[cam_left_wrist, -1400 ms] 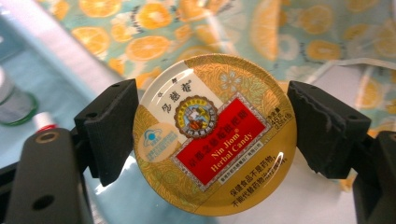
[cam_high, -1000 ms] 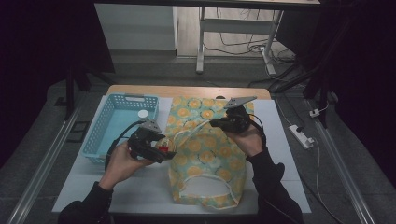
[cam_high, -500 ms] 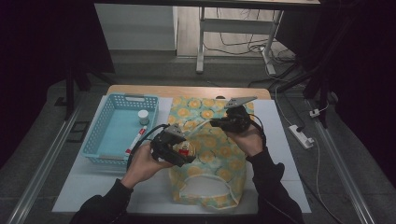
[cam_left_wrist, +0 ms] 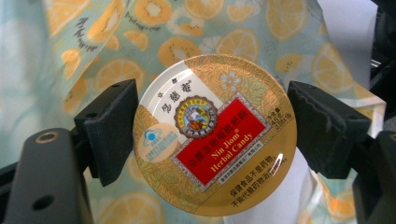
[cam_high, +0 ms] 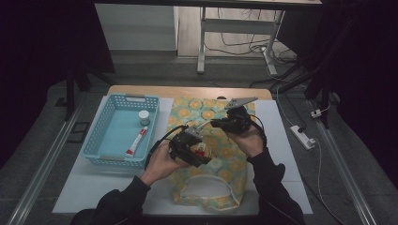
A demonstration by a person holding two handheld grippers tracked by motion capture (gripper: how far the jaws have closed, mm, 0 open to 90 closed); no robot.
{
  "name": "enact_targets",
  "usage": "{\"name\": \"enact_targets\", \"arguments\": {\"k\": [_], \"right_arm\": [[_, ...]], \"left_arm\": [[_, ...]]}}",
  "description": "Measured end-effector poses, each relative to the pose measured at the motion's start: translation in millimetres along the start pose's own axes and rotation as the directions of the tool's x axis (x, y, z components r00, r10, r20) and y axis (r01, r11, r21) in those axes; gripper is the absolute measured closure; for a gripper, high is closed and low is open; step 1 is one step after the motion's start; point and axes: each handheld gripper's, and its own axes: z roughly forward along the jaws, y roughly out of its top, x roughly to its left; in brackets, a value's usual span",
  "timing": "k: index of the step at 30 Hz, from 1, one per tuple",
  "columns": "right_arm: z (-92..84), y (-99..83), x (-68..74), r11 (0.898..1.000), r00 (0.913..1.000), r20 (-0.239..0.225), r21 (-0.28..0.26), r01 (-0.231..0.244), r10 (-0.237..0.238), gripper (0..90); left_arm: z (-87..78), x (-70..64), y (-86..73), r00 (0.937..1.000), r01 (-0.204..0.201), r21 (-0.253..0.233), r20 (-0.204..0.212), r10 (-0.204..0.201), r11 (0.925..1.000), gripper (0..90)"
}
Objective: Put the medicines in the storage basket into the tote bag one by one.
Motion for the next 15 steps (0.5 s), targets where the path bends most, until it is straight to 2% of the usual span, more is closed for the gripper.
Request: {"name": "enact_targets", "arguments": {"k": [2, 6, 15], "right_arm": [[0.2, 0.2, 0.9, 1.000, 1.0000, 0.002, 0.002, -0.002, 0.002, 90.0], [0.4, 0.0, 1.1, 1.000, 1.0000, 0.005, 0.002, -0.001, 0.001, 90.0], [5.3, -2.0, 0.5, 1.000, 0.9999, 0.011, 0.015, 0.003, -0.003, 90.0]], "left_arm": [[6.4, 0.8, 2.7, 0.9999, -0.010, 0.015, -0.009, 0.010, 0.9998, 20.9], [18.4, 7.4, 4.4, 0.9998, -0.005, 0.033, -0.021, 0.005, 0.9995, 20.8], [42.4, 22.8, 2.2, 0.9967, 0.027, 0.062, -0.077, -0.022, 0.9977, 20.9]]}}
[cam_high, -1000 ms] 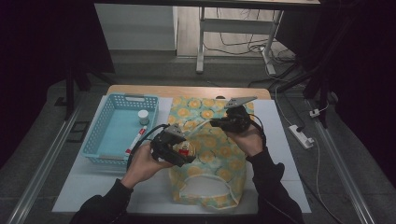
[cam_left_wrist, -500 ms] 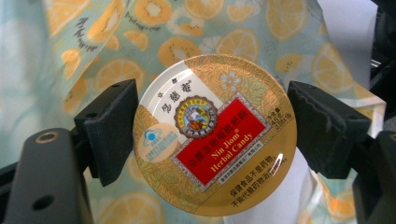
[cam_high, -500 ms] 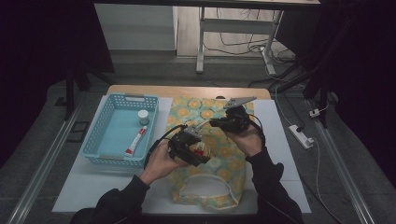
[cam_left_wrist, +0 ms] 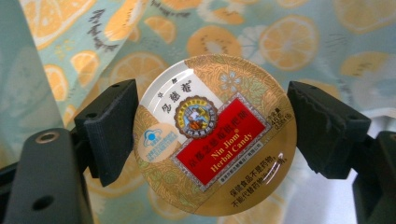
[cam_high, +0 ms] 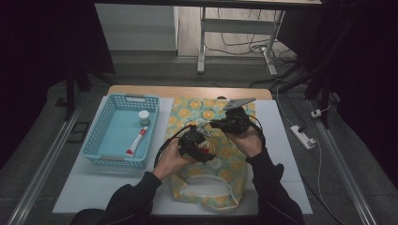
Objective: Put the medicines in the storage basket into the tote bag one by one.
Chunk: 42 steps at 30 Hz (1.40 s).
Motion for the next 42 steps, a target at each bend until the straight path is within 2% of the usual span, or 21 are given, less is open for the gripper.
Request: {"name": "enact_targets", "arguments": {"k": [3, 4, 6, 9, 12, 15, 21, 29, 33, 38, 42], "right_arm": [[1.4, -0.5, -0.2, 1.000, 1.0000, 0.003, 0.002, -0.001, 0.001, 90.0], [1.8, -0.7, -0.3, 1.000, 1.0000, 0.005, 0.003, -0.001, 0.001, 90.0], [2.3, -0.9, -0.5, 1.000, 1.0000, 0.007, 0.004, -0.004, 0.004, 90.0], [3.2, -1.1, -0.6, 1.000, 0.9999, 0.009, 0.004, -0.006, 0.006, 90.0], [3.8, -1.5, -1.1, 1.000, 0.9999, 0.012, 0.005, -0.006, 0.006, 90.0], [4.3, -2.0, -1.8, 1.000, 0.9998, 0.014, 0.005, -0.011, 0.011, 90.0], [5.7, -2.7, -2.5, 1.000, 0.9997, 0.018, 0.009, -0.014, 0.014, 90.0], [5.8, -3.7, -4.2, 1.000, 0.9995, 0.023, 0.012, -0.021, 0.021, 90.0], [5.1, -3.9, -4.9, 1.000, 0.9994, 0.023, 0.007, -0.024, 0.024, 90.0], [3.4, -3.6, -5.4, 1.000, 0.9995, 0.021, 0.001, -0.026, 0.026, 90.0], [3.1, -3.6, -5.8, 1.000, 0.9994, 0.019, 0.001, -0.028, 0.028, 90.0]], "left_arm": [[6.6, 3.8, -0.4, 0.9999, 0.014, 0.005, -0.008, -0.014, 0.9999, 20.8], [8.4, 5.3, -0.6, 0.9999, 0.005, 0.016, -0.016, -0.005, 0.9999, 20.8], [13.4, 7.5, -1.1, 0.9995, 0.022, 0.017, -0.023, -0.022, 0.9996, 20.8], [20.0, 11.0, -0.9, 0.9992, 0.016, 0.035, -0.038, -0.014, 0.9993, 20.8], [26.5, 13.2, -0.4, 0.9985, 0.029, 0.030, -0.048, -0.027, 0.9991, 20.8], [31.9, 15.9, 0.1, 0.9979, 0.022, 0.044, -0.063, -0.019, 0.9988, 20.8], [38.2, 20.3, 2.6, 0.9961, 0.032, 0.041, -0.083, -0.029, 0.9986, 20.8], [45.2, 21.6, 2.6, 0.9971, 0.021, 0.049, -0.075, -0.017, 0.9986, 20.1], [43.3, 21.8, 2.5, 0.9966, 0.042, 0.028, -0.072, -0.040, 0.9987, 15.2], [38.3, 19.3, 3.2, 0.9960, 0.045, 0.023, -0.078, -0.044, 0.9987, 11.2], [31.7, 17.9, 2.8, 0.9971, 0.067, 0.000, -0.035, -0.067, 0.9977, 8.3]]}}
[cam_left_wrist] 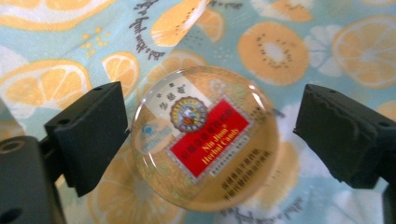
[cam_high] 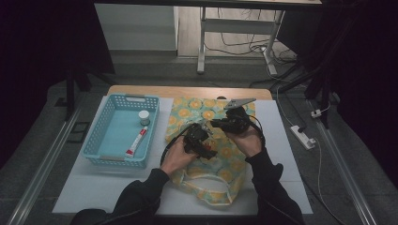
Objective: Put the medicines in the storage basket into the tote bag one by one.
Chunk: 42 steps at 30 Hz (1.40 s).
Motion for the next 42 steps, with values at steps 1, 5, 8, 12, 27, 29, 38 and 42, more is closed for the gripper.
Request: {"name": "enact_targets", "arguments": {"k": [1, 5, 8, 12, 27, 29, 38, 42], "right_arm": [[0.2, 0.0, -0.1, 1.000, 1.0000, -0.001, 0.000, 0.000, 0.000, 90.0], [1.5, -0.3, 0.0, 1.000, 1.0000, -0.004, 0.005, 0.003, -0.003, 90.0], [1.7, -0.4, 0.1, 1.000, 1.0000, -0.004, 0.007, 0.003, -0.003, 90.0], [1.0, -0.5, -0.2, 1.000, 1.0000, -0.002, 0.006, -0.001, 0.001, 90.0], [0.1, -0.4, 0.3, 1.000, 1.0000, -0.005, 0.004, 0.004, -0.004, 90.0], [0.0, -0.5, 0.2, 1.000, 1.0000, -0.007, 0.004, 0.004, -0.004, 90.0], [0.5, -0.7, 1.1, 1.000, 0.9999, -0.010, 0.007, 0.009, -0.008, 90.0], [-0.3, -0.5, 1.0, 1.000, 0.9999, -0.010, 0.005, 0.011, -0.011, 90.0]], "left_arm": [[-1.6, 0.1, -0.3, 0.9998, 0.010, -0.007, 0.019, -0.010, 0.9999, 7.0], [-8.5, 0.3, -2.4, 0.9962, 0.042, -0.037, 0.078, -0.039, 0.9984, 3.4], [-14.8, 0.0, -2.9, 0.9947, 0.036, -0.049, 0.098, -0.031, 0.9982, 1.6], [-24.0, -2.0, -5.1, 0.9899, 0.046, -0.073, 0.137, -0.035, 0.9962, 0.5], [-58.3, 1.2, -21.0, 0.9819, 0.042, -0.115, 0.188, -0.020, 0.9925, 1.2], [-62.3, 1.5, -22.9, 0.9828, 0.037, -0.115, 0.184, -0.016, 0.9927, 1.2], [-75.2, 5.0, -34.5, 0.9846, 0.042, -0.127, 0.174, -0.020, 0.9910, 1.1], [-80.3, 6.6, -38.4, 0.9857, 0.049, -0.123, 0.166, -0.028, 0.9913, 1.1]]}}
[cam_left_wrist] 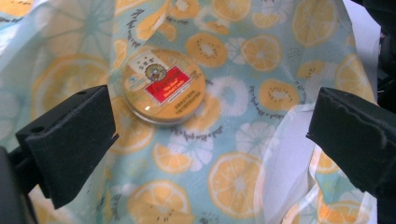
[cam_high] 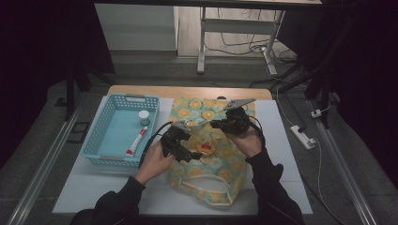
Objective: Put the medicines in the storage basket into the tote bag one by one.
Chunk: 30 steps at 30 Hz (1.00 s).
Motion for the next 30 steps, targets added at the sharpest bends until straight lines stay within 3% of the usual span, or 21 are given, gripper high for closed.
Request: {"name": "enact_targets", "arguments": {"k": [7, 21, 24, 30], "right_arm": [[-2.1, -0.2, -0.6, 1.000, 1.0000, 0.000, -0.005, 0.002, -0.002, 90.0], [-3.7, 0.5, 1.6, 1.000, 1.0000, -0.005, -0.010, 0.007, -0.007, 90.0], [-3.7, 0.3, 1.4, 1.000, 1.0000, -0.005, -0.010, 0.006, -0.006, 90.0], [-5.9, 0.4, 0.6, 1.000, 1.0000, -0.004, -0.015, 0.005, -0.005, 90.0]], "left_arm": [[-10.4, 0.0, -6.7, 0.9997, 0.001, 0.002, -0.025, -0.001, 1.0000, 0.8], [-42.9, 9.6, -20.8, 0.9933, 0.045, -0.023, -0.105, -0.048, 0.9987, 1.0], [-50.6, 13.0, -23.2, 0.9907, 0.056, -0.029, -0.123, -0.059, 0.9980, 0.9], [-67.2, 22.8, -30.1, 0.9793, 0.089, -0.036, -0.179, -0.094, 0.9954, 0.7]]}}
